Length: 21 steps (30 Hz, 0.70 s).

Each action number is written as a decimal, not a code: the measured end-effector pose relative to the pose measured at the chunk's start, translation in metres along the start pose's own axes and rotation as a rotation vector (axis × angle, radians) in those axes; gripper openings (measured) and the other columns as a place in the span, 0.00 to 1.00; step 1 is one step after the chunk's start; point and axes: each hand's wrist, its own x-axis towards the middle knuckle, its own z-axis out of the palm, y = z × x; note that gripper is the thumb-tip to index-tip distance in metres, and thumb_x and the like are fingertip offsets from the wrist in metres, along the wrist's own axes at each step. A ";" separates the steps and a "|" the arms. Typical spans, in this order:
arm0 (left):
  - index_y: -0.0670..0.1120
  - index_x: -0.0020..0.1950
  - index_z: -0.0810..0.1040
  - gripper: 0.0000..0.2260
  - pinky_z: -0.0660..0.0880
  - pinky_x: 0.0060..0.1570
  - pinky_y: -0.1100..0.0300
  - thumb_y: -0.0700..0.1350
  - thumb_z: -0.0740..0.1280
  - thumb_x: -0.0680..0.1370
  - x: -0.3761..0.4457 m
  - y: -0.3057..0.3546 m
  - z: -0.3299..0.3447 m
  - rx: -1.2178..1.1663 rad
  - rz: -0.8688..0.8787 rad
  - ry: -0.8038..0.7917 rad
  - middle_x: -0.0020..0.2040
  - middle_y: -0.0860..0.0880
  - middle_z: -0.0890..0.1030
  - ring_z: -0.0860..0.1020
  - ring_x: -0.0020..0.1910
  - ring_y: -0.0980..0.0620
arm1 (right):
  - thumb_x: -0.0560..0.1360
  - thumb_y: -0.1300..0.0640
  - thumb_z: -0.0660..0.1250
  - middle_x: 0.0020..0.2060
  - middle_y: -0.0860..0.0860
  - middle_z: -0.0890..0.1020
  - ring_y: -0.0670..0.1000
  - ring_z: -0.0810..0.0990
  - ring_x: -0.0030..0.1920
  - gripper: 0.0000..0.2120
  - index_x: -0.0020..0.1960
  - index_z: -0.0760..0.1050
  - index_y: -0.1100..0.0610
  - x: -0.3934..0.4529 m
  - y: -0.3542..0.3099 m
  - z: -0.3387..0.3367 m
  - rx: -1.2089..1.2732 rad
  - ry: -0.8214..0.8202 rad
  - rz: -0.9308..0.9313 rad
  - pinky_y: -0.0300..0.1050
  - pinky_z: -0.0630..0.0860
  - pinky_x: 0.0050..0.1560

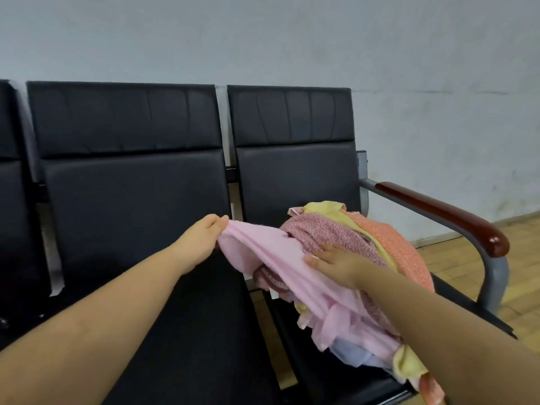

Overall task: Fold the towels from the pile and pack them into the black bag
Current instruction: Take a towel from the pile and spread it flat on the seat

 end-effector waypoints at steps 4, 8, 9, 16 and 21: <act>0.42 0.56 0.75 0.16 0.74 0.59 0.50 0.53 0.54 0.83 -0.017 0.003 -0.036 -0.292 -0.081 0.179 0.54 0.43 0.80 0.78 0.55 0.46 | 0.64 0.22 0.35 0.78 0.50 0.52 0.56 0.49 0.77 0.49 0.77 0.57 0.46 -0.005 -0.009 0.000 0.008 0.023 0.092 0.61 0.45 0.75; 0.43 0.60 0.75 0.18 0.74 0.60 0.48 0.54 0.54 0.83 -0.044 -0.012 -0.077 -0.258 -0.125 0.225 0.55 0.44 0.81 0.79 0.55 0.46 | 0.76 0.30 0.44 0.77 0.52 0.56 0.55 0.54 0.76 0.37 0.77 0.55 0.49 -0.017 -0.059 0.013 0.041 0.125 -0.056 0.58 0.51 0.75; 0.43 0.60 0.75 0.19 0.73 0.61 0.47 0.56 0.54 0.82 -0.053 -0.018 -0.086 -0.232 -0.154 0.222 0.55 0.44 0.81 0.79 0.55 0.46 | 0.74 0.27 0.45 0.77 0.52 0.58 0.53 0.54 0.76 0.40 0.77 0.56 0.50 -0.021 -0.077 0.019 0.096 0.114 -0.127 0.55 0.52 0.75; 0.45 0.44 0.75 0.21 0.73 0.56 0.51 0.62 0.57 0.79 -0.145 -0.108 -0.102 -0.018 -0.320 0.180 0.47 0.46 0.80 0.77 0.48 0.49 | 0.69 0.24 0.46 0.77 0.50 0.57 0.52 0.54 0.76 0.44 0.77 0.54 0.47 -0.060 -0.185 0.088 0.105 -0.189 -0.326 0.51 0.54 0.75; 0.45 0.43 0.71 0.13 0.69 0.42 0.58 0.52 0.58 0.82 -0.207 -0.172 -0.074 0.104 -0.397 0.152 0.38 0.49 0.73 0.71 0.38 0.54 | 0.52 0.20 0.35 0.78 0.49 0.51 0.50 0.47 0.78 0.59 0.78 0.50 0.46 -0.064 -0.206 0.143 -0.019 -0.273 -0.342 0.50 0.48 0.76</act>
